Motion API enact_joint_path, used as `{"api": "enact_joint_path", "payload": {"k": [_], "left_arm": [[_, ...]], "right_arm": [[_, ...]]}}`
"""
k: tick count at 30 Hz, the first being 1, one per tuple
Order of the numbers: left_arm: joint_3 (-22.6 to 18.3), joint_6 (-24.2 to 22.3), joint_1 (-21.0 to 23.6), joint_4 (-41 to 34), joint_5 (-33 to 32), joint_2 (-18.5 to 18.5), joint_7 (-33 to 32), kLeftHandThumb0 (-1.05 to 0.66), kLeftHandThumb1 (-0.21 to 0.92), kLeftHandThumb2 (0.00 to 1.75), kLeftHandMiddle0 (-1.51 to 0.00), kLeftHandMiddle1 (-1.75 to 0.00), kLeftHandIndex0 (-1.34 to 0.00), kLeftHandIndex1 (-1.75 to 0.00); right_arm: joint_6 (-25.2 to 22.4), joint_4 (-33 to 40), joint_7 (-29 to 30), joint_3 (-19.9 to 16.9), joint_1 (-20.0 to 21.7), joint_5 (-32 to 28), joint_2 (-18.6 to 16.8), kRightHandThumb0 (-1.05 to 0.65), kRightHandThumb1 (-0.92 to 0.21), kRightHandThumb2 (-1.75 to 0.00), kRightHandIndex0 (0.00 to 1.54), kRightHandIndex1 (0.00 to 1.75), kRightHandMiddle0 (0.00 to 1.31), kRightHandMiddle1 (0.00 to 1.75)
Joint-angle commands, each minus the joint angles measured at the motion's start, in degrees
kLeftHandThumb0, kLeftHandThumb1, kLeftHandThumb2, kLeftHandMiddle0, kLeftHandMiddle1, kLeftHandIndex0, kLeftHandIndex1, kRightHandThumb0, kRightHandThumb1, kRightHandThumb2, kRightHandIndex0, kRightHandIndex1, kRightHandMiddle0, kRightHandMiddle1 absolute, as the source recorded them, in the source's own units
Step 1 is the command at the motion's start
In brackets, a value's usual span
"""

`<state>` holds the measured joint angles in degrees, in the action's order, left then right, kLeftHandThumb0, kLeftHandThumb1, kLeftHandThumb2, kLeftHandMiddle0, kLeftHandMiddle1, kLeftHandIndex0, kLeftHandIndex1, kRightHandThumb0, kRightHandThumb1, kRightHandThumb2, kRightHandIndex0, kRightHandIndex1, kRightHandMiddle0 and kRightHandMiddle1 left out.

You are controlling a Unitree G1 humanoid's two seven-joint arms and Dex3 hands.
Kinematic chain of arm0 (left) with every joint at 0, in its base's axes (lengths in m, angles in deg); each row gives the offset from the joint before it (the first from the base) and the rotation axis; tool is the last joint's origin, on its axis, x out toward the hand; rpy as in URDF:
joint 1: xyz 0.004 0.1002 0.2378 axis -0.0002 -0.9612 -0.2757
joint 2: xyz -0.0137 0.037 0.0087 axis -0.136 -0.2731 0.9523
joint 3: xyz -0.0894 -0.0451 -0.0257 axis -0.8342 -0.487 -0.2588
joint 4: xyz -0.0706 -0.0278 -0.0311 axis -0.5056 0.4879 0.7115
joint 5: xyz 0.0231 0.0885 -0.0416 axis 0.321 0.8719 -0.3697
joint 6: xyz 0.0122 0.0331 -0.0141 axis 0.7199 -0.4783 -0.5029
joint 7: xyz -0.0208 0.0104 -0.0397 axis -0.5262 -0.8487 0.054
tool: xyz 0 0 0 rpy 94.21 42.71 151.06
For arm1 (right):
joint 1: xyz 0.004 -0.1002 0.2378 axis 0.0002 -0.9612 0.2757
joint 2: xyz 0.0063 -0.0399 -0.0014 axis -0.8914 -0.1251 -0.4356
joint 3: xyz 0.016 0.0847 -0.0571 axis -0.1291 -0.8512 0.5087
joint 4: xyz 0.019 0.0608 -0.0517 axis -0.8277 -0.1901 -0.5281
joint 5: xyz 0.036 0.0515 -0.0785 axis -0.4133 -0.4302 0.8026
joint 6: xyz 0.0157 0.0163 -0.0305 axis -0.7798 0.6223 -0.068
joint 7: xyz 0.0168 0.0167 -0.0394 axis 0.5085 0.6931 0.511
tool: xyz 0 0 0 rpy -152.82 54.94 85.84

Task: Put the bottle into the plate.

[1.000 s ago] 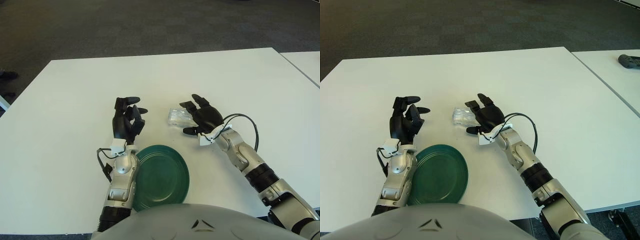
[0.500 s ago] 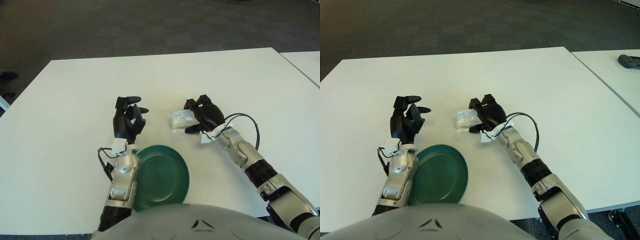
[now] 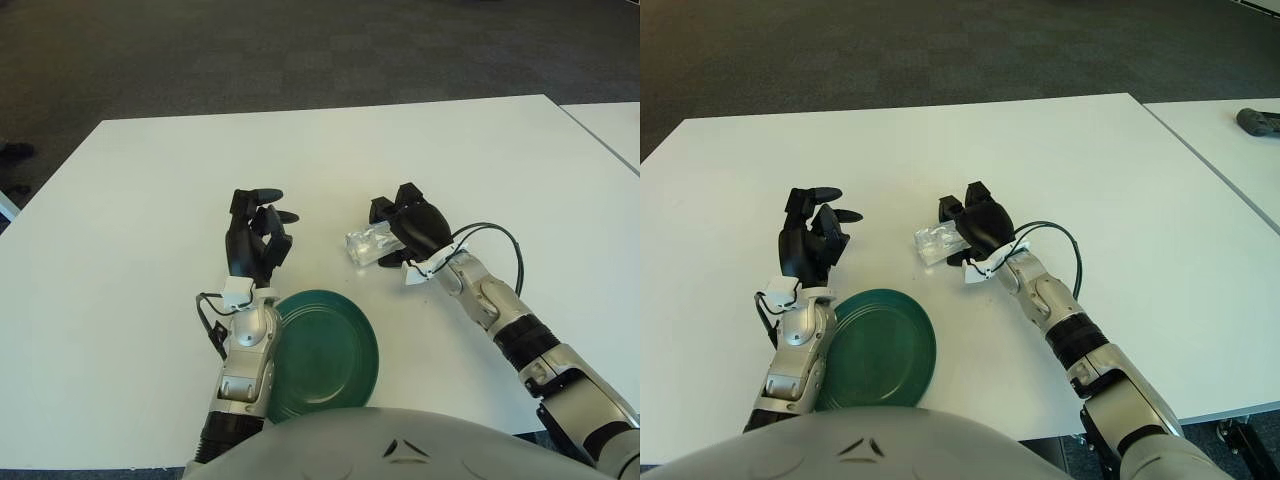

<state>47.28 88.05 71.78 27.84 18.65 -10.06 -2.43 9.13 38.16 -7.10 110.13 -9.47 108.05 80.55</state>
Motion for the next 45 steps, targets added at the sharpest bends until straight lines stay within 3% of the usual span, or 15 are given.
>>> {"api": "enact_joint_path", "payload": {"k": [1, 8, 25, 37, 45], "left_arm": [[0.36, -0.41, 0.17, -1.06, -0.46, 4.09, -0.47, -0.78, 0.92, 0.75, -0.68, -1.44, -0.43, -1.48], [0.38, 0.21, 0.45, -0.93, -1.33, 4.09, -0.29, -0.76, 0.92, 0.72, -0.67, -1.45, -0.43, -1.49], [-0.71, -1.02, 0.79, -0.65, -2.22, 3.11, 0.07, -0.77, 0.92, 0.76, -0.66, -1.48, -0.41, -1.5], [-5.72, -4.05, 2.91, 5.11, -1.55, -0.13, 0.96, -0.79, 0.92, 0.83, -0.62, -1.49, -0.36, -1.55], [-8.9, -7.61, 4.87, 9.07, -2.01, -0.44, 2.08, -0.77, 0.92, 0.84, -0.58, -1.48, -0.31, -1.53]], "right_arm": [[1.04, 2.16, 2.15, -1.69, 0.27, -1.1, 0.45, -0.32, -0.21, -1.44, 1.27, 1.75, 1.06, 1.75], [2.31, 3.19, 3.21, -2.99, -0.67, -1.95, 0.28, -0.27, -0.17, -1.53, 1.29, 1.75, 1.1, 1.75], [4.92, 3.57, 4.97, -4.74, -1.11, -3.75, 0.07, -0.27, -0.17, -1.55, 1.3, 1.75, 1.12, 1.75], [5.79, 7.78, 4.72, -6.3, -1.65, -4.23, -0.04, -0.26, -0.16, -1.53, 1.29, 1.75, 1.12, 1.75], [5.49, 14.4, 0.74, -7.76, -3.36, -4.96, 1.32, -0.26, -0.15, -1.55, 1.29, 1.75, 1.11, 1.75]]}}
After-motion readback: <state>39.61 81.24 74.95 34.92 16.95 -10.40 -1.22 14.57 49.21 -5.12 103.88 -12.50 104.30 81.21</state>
